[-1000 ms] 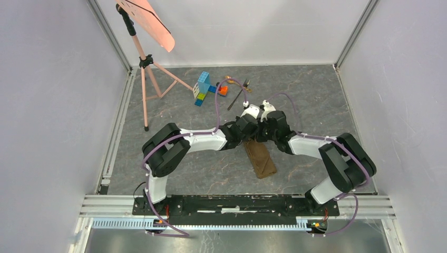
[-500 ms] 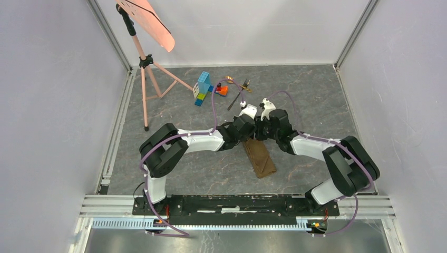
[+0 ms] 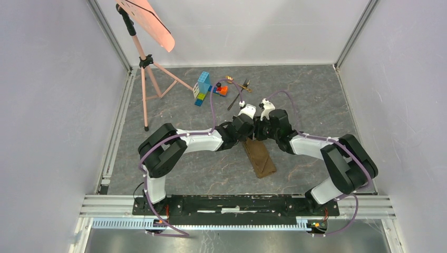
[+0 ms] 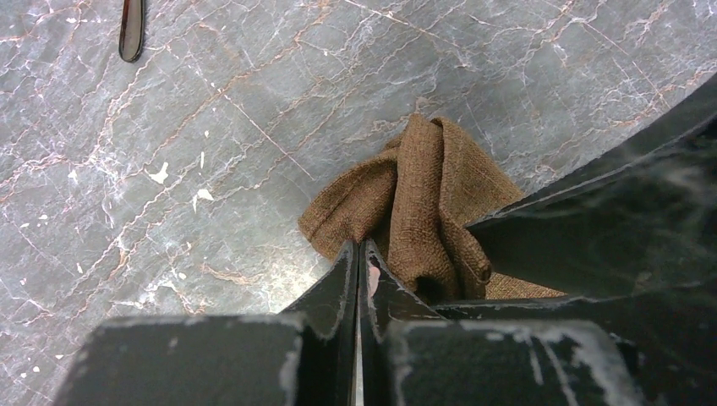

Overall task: Fold the napkin into a case and place the utensils inside
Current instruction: Grasp the top corner of the smaller rectangle folded napkin from the folded napkin.

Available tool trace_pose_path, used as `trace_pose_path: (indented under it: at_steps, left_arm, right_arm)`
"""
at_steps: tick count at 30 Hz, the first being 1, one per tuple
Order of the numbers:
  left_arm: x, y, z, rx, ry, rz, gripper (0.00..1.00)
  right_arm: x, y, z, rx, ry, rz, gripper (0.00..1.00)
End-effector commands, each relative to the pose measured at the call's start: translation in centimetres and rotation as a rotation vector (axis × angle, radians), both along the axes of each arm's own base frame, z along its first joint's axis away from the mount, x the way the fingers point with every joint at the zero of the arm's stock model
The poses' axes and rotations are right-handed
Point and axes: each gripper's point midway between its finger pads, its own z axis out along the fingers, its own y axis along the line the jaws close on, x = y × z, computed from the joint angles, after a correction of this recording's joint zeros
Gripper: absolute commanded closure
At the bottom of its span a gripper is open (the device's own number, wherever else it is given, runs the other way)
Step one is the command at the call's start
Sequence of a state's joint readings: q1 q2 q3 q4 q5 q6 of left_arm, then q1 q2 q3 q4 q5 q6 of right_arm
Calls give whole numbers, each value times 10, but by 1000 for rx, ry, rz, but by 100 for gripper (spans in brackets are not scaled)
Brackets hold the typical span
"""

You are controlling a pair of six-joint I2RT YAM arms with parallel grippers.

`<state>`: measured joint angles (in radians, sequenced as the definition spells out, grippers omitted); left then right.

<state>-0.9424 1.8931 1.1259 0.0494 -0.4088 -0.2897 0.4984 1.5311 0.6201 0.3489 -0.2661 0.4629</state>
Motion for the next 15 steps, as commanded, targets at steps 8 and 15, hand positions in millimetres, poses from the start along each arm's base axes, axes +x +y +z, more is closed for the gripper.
trace_pose_path:
  at_steps: [8, 15]
  left_arm:
    - [5, -11, 27, -130, -26, 32, 98]
    - [4, -13, 30, -167, -24, 37, 98]
  right_arm:
    - [15, 15, 10, -15, -75, 1, 59]
    - [16, 14, -7, -31, -6, -34, 96]
